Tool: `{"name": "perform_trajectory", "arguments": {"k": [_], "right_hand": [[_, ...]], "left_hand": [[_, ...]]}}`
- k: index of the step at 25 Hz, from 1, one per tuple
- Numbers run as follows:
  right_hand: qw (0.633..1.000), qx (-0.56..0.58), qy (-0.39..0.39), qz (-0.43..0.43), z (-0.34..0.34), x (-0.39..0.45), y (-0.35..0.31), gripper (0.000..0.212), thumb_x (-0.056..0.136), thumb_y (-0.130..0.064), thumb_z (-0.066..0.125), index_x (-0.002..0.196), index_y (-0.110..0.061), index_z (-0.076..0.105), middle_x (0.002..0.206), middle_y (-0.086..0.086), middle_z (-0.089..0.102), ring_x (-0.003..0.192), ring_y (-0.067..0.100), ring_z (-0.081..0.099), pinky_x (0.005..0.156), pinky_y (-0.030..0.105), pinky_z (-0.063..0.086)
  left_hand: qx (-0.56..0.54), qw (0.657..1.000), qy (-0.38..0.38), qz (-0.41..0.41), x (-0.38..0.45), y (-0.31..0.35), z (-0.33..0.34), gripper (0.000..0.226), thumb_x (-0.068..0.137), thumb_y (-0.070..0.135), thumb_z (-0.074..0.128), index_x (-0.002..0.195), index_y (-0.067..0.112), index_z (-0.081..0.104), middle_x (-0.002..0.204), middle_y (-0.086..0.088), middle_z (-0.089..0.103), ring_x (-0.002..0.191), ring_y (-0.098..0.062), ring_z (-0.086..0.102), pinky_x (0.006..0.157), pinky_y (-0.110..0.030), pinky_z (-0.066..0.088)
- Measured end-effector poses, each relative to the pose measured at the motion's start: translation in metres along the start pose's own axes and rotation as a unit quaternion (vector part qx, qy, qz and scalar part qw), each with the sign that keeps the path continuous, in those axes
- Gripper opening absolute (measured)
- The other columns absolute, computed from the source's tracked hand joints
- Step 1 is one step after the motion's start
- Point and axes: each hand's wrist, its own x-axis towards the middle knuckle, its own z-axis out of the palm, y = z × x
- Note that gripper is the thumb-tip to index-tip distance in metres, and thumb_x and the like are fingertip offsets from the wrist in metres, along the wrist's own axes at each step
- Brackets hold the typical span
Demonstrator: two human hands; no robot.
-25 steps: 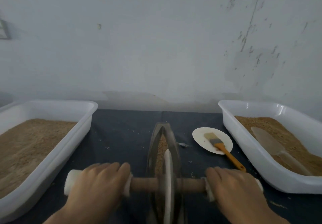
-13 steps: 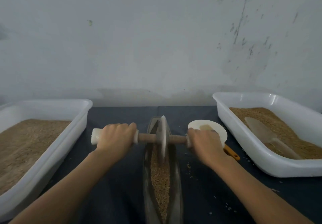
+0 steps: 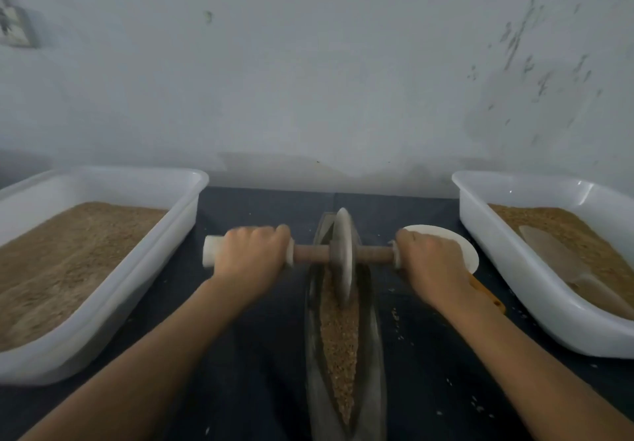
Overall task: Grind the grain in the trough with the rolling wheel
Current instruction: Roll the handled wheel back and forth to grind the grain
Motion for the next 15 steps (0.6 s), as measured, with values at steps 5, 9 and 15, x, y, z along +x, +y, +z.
{"name": "perform_trajectory", "arguments": {"k": [5, 9, 15], "right_hand": [[0.999, 0.044, -0.017, 0.007, 0.003, -0.036, 0.004, 0.025, 0.082, -0.03, 0.065, 0.083, -0.031, 0.04, 0.062, -0.008, 0.041, 0.057, 0.01, 0.047, 0.052, 0.025, 0.032], [0.982, 0.051, 0.112, -0.142, -0.015, -0.106, 0.012, 0.037, 0.048, -0.02, 0.08, 0.066, -0.024, 0.048, 0.051, -0.008, 0.042, 0.039, 0.012, 0.037, 0.045, 0.022, 0.019], [0.998, -0.019, 0.048, -0.039, -0.003, -0.033, 0.007, 0.041, 0.055, -0.02, 0.085, 0.072, -0.02, 0.048, 0.053, -0.004, 0.049, 0.041, 0.015, 0.033, 0.043, 0.022, 0.011]], "left_hand": [[0.014, 0.999, 0.025, 0.044, -0.015, 0.005, -0.008, 0.021, 0.085, 0.031, 0.061, 0.089, 0.026, 0.041, 0.089, 0.006, 0.062, 0.08, -0.017, 0.062, 0.063, -0.029, 0.035], [-0.015, 0.994, 0.013, 0.111, -0.077, -0.012, -0.017, 0.039, 0.059, 0.039, 0.066, 0.07, 0.036, 0.029, 0.055, 0.013, 0.041, 0.044, -0.007, 0.036, 0.045, -0.023, 0.014], [0.0, 0.999, 0.024, 0.038, -0.02, -0.003, 0.003, 0.017, 0.081, 0.032, 0.061, 0.084, 0.027, 0.045, 0.078, 0.008, 0.06, 0.067, -0.019, 0.059, 0.057, -0.03, 0.034]]}}
